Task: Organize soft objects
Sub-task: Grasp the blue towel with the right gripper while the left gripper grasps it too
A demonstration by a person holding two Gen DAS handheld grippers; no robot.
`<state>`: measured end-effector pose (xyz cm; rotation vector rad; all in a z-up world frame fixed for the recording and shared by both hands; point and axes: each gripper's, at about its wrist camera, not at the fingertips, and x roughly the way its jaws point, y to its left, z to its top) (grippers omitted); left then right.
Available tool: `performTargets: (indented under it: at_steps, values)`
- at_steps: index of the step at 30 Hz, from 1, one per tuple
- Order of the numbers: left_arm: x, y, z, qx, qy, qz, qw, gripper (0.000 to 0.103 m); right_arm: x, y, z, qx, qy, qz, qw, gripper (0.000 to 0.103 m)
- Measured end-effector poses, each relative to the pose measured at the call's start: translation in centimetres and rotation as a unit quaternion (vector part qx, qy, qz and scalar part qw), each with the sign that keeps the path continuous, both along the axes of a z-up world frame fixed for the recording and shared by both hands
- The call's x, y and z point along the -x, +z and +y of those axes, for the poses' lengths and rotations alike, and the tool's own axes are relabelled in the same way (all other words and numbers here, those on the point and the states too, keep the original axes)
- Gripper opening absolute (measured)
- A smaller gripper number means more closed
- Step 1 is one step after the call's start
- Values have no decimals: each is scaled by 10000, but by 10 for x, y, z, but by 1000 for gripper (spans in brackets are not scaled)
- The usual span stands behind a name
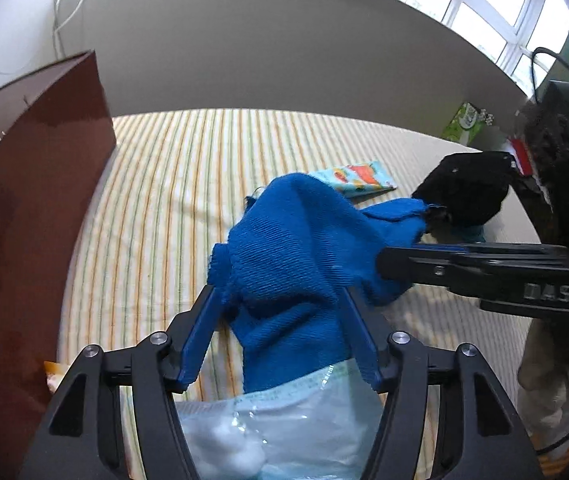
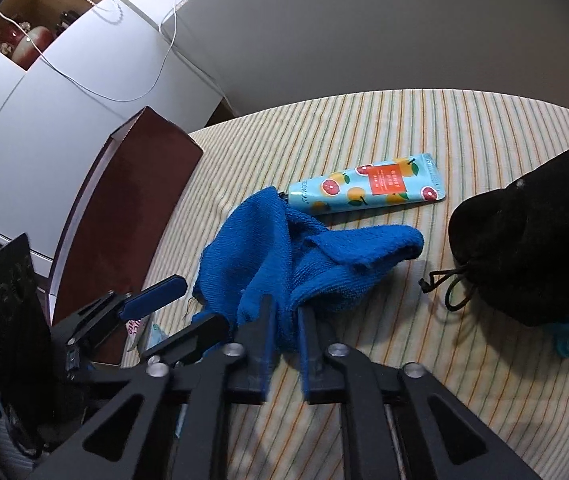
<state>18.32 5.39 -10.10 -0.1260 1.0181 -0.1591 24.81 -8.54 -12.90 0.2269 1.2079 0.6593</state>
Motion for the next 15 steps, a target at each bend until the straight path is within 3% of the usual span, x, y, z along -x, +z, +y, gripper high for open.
performTargets:
  at_steps: [1, 3, 10, 11, 15]
  values:
    - [-2, -3, 1, 25, -23, 31, 10000, 62, -1, 0, -1, -6, -11, -8, 10000, 34]
    - [-5, -7, -2, 73, -117, 120, 9998, 67, -3, -1, -4, -84, -20, 31, 10000, 40]
    - [-11, -16, -14, 165, -267, 125, 9994, 67, -11, -13, -3, -396, -1, 453, 9982, 40]
    - [-10, -15, -13, 233, -294, 95, 9992, 64, -10, -13, -1, -397, 2, 451, 9982, 40]
    - [-9, -13, -16, 167, -334, 58, 9993, 30, -8, -15, 5, -397, 63, 452, 9982, 42]
